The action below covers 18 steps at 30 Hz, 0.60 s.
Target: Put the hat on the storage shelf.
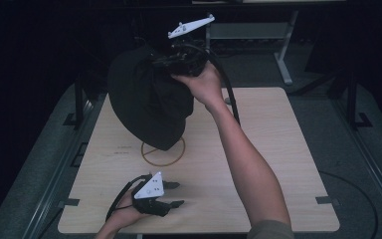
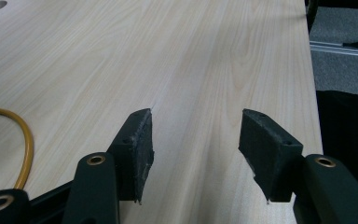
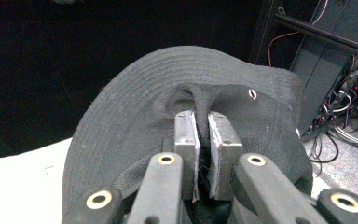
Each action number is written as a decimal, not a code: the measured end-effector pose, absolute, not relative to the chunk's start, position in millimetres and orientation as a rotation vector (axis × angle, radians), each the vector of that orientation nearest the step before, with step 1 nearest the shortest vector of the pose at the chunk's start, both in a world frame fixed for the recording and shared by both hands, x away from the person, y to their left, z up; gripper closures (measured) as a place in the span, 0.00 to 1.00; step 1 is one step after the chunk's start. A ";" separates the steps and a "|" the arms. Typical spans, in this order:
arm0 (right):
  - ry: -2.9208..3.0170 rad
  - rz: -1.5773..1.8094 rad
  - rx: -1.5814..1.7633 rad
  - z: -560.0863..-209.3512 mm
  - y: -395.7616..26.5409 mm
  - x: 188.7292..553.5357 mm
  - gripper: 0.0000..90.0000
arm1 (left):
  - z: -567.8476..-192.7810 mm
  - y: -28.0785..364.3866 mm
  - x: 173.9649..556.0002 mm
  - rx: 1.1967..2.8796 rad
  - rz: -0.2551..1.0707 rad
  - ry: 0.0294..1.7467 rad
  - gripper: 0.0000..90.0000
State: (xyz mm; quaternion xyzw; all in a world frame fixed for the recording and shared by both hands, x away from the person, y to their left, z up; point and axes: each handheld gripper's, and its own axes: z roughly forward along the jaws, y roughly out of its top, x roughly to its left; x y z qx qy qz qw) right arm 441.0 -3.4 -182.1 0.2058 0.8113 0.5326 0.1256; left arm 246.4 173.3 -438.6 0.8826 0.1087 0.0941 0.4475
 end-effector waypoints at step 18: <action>2.423 1.399 0.565 -191.7 34.9 449.0 0.90 | -438.6 171.8 245.9 2.190 0.235 0.252 0.48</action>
